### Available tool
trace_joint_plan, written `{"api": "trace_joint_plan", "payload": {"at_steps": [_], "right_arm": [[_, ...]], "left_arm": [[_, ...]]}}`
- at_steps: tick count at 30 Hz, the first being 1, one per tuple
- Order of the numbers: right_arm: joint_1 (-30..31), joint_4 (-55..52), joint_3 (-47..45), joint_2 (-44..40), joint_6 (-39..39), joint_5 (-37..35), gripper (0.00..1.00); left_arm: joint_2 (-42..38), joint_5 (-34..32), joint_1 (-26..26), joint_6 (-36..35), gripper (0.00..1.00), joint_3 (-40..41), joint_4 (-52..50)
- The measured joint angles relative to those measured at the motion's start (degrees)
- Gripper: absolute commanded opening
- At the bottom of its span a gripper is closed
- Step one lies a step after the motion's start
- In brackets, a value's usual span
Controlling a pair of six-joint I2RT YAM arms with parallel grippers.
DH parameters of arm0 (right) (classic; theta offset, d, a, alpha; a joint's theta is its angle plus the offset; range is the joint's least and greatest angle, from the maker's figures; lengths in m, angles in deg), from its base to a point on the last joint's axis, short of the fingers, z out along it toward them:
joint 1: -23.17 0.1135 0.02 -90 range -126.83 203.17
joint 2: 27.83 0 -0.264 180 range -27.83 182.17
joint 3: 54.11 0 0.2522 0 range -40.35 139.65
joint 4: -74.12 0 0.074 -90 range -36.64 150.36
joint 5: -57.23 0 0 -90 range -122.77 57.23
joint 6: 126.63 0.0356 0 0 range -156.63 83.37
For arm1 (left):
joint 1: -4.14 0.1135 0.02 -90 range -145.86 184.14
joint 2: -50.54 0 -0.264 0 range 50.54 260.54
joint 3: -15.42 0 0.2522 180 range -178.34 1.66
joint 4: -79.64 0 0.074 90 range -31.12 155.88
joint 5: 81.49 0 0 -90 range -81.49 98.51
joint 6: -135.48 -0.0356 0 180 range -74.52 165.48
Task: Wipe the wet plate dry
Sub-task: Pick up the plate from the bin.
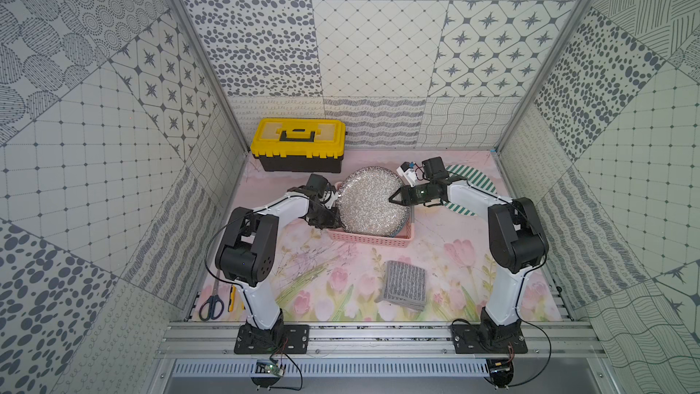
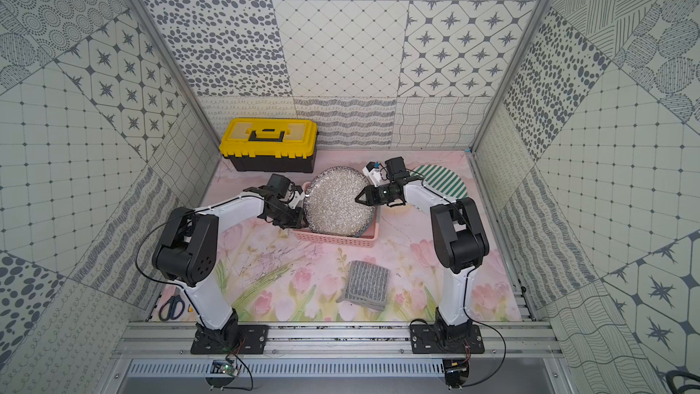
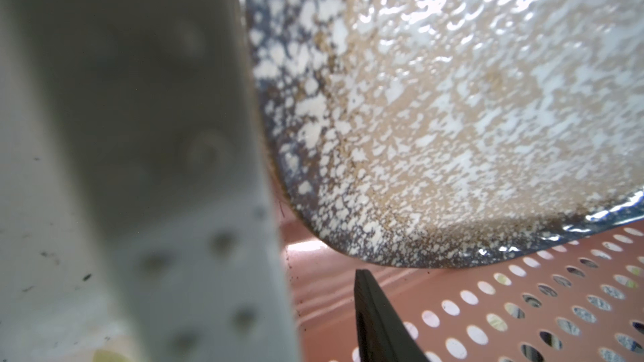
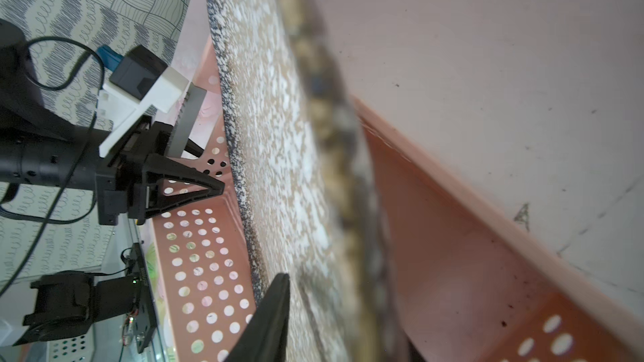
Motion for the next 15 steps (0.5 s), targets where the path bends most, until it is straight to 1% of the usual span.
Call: {"api": "trace_joint_plan", "payload": {"at_steps": [2, 3, 5, 9, 15], "right_arm": [[0.1, 1.4, -0.4, 0.0, 1.7, 1.4, 0.16], [-0.3, 2.3, -0.7, -0.2, 2.5, 3.9, 0.1], [-0.3, 3.6, -1.4, -1.4, 3.1, 4.6, 0.0], [-0.3, 5.4, -2.9, -2.0, 4.6, 4.6, 0.0], [-0.5, 6.4, -5.0, -4.1, 7.6, 4.1, 0.0]], "left_arm": [[0.0, 0.0, 0.0, 0.0, 0.4, 0.0, 0.0], [0.0, 0.0, 0.0, 0.0, 0.4, 0.0, 0.0], [-0.1, -0.1, 0.0, 0.1, 0.4, 0.0, -0.1], [-0.5, -0.2, 0.0, 0.2, 0.42, 0.1, -0.1], [-2.6, -0.1, 0.0, 0.6, 0.63, 0.4, -0.3]]}}
